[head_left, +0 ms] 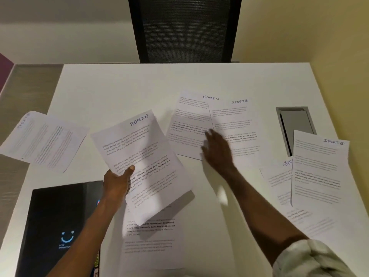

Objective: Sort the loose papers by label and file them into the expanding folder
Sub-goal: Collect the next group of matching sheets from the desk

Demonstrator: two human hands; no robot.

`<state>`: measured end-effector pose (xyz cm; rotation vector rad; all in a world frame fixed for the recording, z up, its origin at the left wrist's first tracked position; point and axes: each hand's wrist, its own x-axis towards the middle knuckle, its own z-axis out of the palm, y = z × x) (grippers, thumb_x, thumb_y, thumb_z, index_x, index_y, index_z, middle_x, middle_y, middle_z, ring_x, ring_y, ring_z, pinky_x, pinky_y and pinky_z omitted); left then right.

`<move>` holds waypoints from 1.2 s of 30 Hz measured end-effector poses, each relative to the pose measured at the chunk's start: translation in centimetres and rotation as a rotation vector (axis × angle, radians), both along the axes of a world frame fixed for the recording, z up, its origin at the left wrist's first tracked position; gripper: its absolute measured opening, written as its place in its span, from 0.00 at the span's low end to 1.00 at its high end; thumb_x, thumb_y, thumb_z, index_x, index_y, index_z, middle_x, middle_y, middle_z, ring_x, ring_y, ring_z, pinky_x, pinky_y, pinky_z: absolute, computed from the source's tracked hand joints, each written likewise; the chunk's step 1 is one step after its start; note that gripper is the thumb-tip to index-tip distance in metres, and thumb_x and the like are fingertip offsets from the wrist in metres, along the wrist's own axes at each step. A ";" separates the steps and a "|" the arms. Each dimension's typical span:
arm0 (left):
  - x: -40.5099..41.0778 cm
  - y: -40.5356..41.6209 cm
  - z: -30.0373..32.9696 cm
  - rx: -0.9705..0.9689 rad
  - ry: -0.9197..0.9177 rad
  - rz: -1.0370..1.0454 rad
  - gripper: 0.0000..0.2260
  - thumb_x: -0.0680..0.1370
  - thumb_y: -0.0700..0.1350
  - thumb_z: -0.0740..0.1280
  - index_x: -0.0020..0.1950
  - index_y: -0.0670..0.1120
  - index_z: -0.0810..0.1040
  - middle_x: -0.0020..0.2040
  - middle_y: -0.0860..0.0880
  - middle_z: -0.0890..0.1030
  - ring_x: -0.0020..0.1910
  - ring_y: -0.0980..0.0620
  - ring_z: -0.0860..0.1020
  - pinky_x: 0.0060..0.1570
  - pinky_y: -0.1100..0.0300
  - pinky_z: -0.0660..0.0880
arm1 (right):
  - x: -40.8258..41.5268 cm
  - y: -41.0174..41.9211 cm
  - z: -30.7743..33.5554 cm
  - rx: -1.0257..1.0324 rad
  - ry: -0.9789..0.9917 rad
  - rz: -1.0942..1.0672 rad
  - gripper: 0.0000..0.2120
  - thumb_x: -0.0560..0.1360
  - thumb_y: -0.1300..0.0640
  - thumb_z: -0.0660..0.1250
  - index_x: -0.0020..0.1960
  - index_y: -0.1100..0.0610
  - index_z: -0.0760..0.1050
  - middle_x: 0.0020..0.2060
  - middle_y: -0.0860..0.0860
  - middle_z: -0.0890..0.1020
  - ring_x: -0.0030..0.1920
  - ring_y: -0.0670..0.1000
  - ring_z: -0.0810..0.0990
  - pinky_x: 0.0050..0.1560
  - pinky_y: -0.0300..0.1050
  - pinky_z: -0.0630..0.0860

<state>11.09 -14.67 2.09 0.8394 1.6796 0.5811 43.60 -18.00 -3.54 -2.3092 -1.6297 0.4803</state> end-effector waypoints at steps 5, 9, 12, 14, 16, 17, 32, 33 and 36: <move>-0.4 -0.2 1.7 0.026 -0.007 0.048 0.15 0.77 0.44 0.72 0.35 0.48 0.68 0.24 0.52 0.64 0.21 0.57 0.60 0.22 0.66 0.59 | -3.3 -0.4 -3.0 -0.127 -0.022 0.357 0.20 0.83 0.59 0.57 0.74 0.56 0.65 0.77 0.54 0.60 0.77 0.59 0.57 0.73 0.61 0.60; -1.0 -0.7 1.8 0.027 -0.007 0.046 0.13 0.78 0.44 0.72 0.37 0.47 0.71 0.24 0.52 0.65 0.21 0.56 0.62 0.21 0.65 0.60 | -2.6 -0.3 -2.1 -0.075 0.204 0.312 0.08 0.78 0.56 0.61 0.46 0.59 0.75 0.46 0.53 0.79 0.49 0.55 0.77 0.56 0.58 0.75; -0.8 -1.1 1.4 0.021 -0.012 0.023 0.14 0.78 0.44 0.72 0.37 0.46 0.71 0.25 0.50 0.64 0.23 0.54 0.61 0.24 0.64 0.60 | -3.8 -0.7 -1.8 0.075 0.257 -0.081 0.12 0.74 0.53 0.69 0.54 0.59 0.76 0.54 0.55 0.78 0.56 0.56 0.76 0.55 0.49 0.75; -0.6 -1.5 1.2 0.015 -0.014 0.011 0.14 0.78 0.45 0.72 0.37 0.45 0.70 0.26 0.48 0.64 0.23 0.54 0.60 0.26 0.63 0.60 | -5.0 -0.7 -1.4 0.026 0.130 -0.260 0.27 0.71 0.45 0.72 0.63 0.59 0.71 0.60 0.57 0.71 0.61 0.57 0.69 0.58 0.52 0.72; -0.6 -1.7 1.2 0.014 -0.007 0.004 0.17 0.77 0.46 0.73 0.35 0.44 0.68 0.24 0.49 0.63 0.22 0.54 0.60 0.26 0.64 0.59 | -5.8 -0.2 -0.7 -0.143 0.010 -0.317 0.40 0.67 0.39 0.74 0.67 0.60 0.64 0.62 0.58 0.68 0.62 0.59 0.67 0.60 0.53 0.70; -0.7 -1.7 1.2 0.011 0.002 0.005 0.18 0.77 0.46 0.73 0.33 0.45 0.67 0.23 0.50 0.63 0.21 0.55 0.60 0.25 0.64 0.59 | -5.9 0.1 -0.4 -0.207 -0.018 -0.326 0.42 0.65 0.38 0.75 0.67 0.61 0.63 0.62 0.59 0.68 0.62 0.59 0.67 0.60 0.53 0.70; -1.8 -2.1 3.0 0.104 0.019 0.073 0.04 0.79 0.40 0.70 0.50 0.42 0.76 0.30 0.49 0.73 0.21 0.58 0.69 0.19 0.68 0.66 | -2.5 -0.4 6.7 0.319 0.300 -0.377 0.12 0.72 0.60 0.71 0.41 0.58 0.67 0.34 0.53 0.75 0.33 0.55 0.73 0.33 0.43 0.67; -1.5 -2.2 3.3 0.115 0.034 0.066 0.04 0.79 0.40 0.70 0.51 0.42 0.77 0.32 0.48 0.74 0.22 0.57 0.71 0.19 0.68 0.67 | -2.1 -1.0 8.1 0.353 0.332 -0.390 0.13 0.71 0.60 0.72 0.40 0.58 0.67 0.34 0.52 0.75 0.32 0.52 0.72 0.31 0.39 0.67; -0.6 -2.6 3.8 0.102 0.031 0.051 0.07 0.78 0.40 0.71 0.54 0.40 0.77 0.34 0.47 0.75 0.26 0.54 0.71 0.20 0.67 0.68 | -1.4 -3.3 12.1 0.376 0.569 -0.473 0.11 0.70 0.59 0.74 0.45 0.61 0.72 0.38 0.52 0.80 0.36 0.51 0.77 0.34 0.37 0.76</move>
